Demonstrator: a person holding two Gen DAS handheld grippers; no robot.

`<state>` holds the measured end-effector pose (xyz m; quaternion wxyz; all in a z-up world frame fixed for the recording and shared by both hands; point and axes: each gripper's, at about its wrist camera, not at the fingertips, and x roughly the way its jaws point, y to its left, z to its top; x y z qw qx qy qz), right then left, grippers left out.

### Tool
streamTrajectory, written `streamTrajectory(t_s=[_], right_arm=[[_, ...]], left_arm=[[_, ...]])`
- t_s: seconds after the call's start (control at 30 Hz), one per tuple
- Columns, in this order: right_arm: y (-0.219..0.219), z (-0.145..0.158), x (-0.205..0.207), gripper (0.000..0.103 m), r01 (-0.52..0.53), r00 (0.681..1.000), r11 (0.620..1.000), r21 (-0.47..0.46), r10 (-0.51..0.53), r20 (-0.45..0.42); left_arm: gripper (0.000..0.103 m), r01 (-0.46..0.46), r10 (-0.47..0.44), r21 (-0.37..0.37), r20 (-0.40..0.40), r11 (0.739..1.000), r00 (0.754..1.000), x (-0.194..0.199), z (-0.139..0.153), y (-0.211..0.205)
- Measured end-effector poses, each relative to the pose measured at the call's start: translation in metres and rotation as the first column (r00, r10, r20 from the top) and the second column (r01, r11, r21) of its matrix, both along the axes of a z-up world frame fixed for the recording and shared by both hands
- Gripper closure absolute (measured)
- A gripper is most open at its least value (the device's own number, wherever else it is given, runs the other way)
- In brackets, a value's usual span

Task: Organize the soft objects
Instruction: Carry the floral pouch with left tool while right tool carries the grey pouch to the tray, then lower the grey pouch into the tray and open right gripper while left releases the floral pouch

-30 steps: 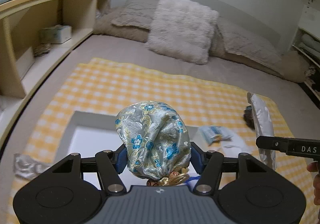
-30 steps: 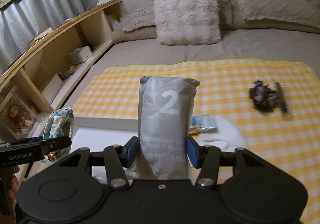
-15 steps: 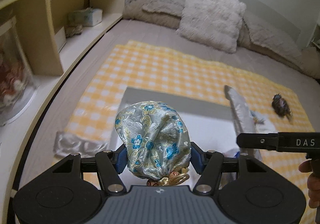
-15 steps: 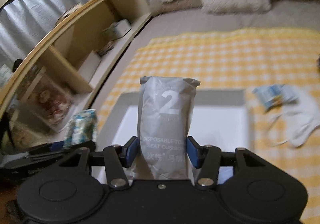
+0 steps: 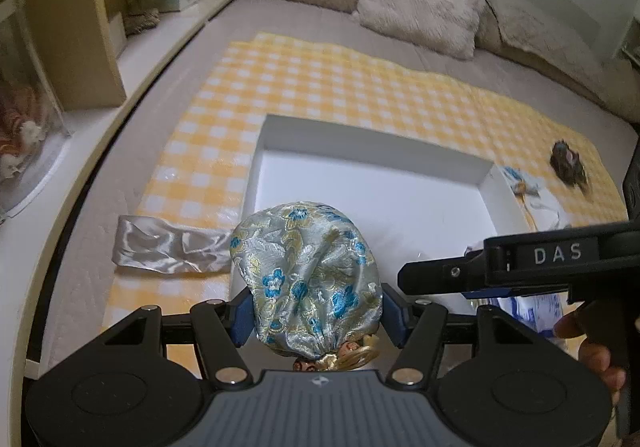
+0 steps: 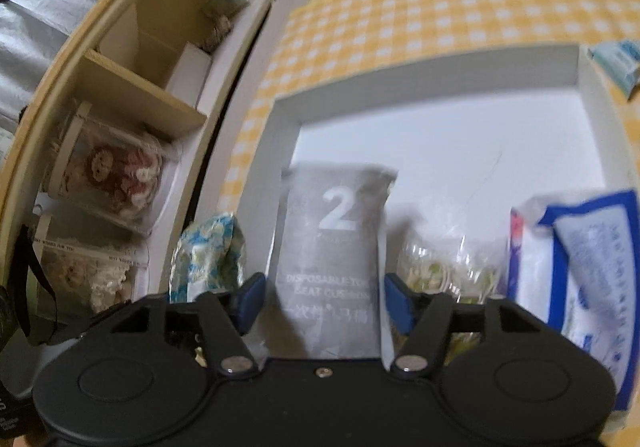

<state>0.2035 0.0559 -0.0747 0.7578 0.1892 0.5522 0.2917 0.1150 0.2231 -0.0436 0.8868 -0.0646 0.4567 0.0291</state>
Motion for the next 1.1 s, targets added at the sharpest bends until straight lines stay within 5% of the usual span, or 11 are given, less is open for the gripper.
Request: streamTrajectory(t_s=[0.17, 0.3, 0.47, 0.83, 1.1], right_arm=[[-0.012, -0.001, 0.004, 0.036, 0.020, 0.999, 1.000, -0.017, -0.021, -0.035], [-0.013, 0.002, 0.003, 0.055, -0.037, 0.999, 0.997, -0.062, 0.036, -0.008], [-0.004, -0.002, -0.005, 0.067, -0.141, 0.990, 0.985, -0.103, 0.140, -0.012], [-0.011, 0.010, -0.013, 0.062, -0.168, 0.980, 0.970, -0.177, 0.184, 0.080], [-0.028, 0.020, -0.015, 0.054, -0.151, 0.973, 0.968, -0.203, 0.182, 0.144]], left_arm=[[0.041, 0.042, -0.041, 0.012, -0.043, 0.999, 0.998, 0.006, -0.010, -0.004], [0.041, 0.077, -0.074, 0.033, -0.087, 0.997, 0.993, 0.010, -0.020, -0.007], [0.032, 0.098, -0.089, 0.058, -0.138, 0.994, 0.986, 0.012, -0.031, -0.008], [0.007, 0.101, -0.090, 0.074, -0.143, 0.992, 0.986, 0.011, -0.029, -0.009], [0.006, 0.095, -0.088, 0.059, -0.110, 0.994, 0.990, 0.005, -0.016, -0.015]])
